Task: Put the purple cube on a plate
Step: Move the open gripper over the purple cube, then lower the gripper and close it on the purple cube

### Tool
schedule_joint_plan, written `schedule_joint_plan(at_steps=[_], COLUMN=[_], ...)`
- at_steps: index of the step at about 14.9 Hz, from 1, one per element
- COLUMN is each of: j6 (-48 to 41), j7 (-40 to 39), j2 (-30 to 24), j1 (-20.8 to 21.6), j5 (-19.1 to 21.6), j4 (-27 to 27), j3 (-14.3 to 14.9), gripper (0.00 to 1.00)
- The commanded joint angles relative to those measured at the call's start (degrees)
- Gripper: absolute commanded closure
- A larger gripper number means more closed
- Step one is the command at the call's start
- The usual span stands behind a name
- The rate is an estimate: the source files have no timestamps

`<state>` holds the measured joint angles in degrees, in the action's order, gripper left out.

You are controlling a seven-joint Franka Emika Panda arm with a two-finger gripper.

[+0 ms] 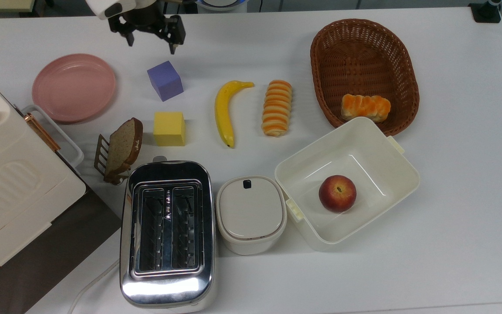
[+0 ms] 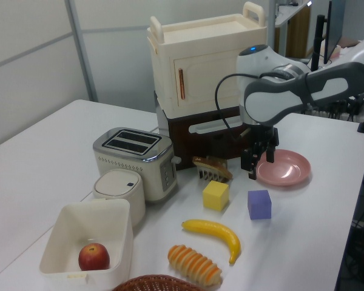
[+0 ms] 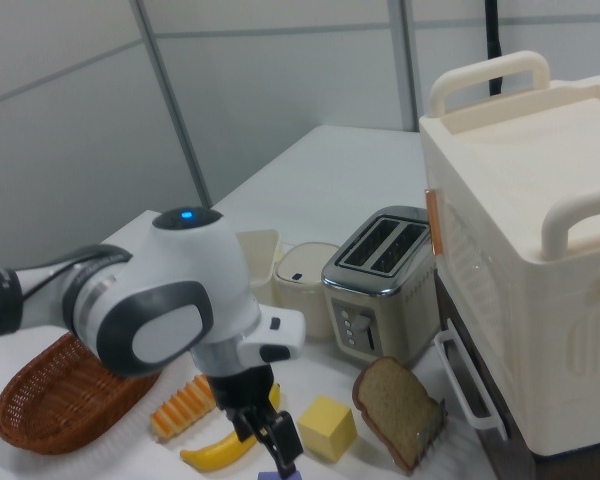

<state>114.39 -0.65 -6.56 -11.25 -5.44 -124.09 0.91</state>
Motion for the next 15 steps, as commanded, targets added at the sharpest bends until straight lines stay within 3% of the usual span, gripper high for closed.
schedule_joint_plan(at_steps=[1, 5, 13, 15], j6=[5.9, 7.9, 5.3, 5.2], j7=[1.8, 2.1, 2.8, 2.8], j2=[2.7, 6.1, 3.0, 3.5], j1=[-0.3, -0.4, 0.3, 2.4], j5=[-4.9, -9.6, -9.7, -9.7], j4=[-2.4, -3.4, -3.4, -3.7], j3=[0.0, 0.0, -0.6, -0.6], gripper=[0.00, 0.00, 0.00, 0.00])
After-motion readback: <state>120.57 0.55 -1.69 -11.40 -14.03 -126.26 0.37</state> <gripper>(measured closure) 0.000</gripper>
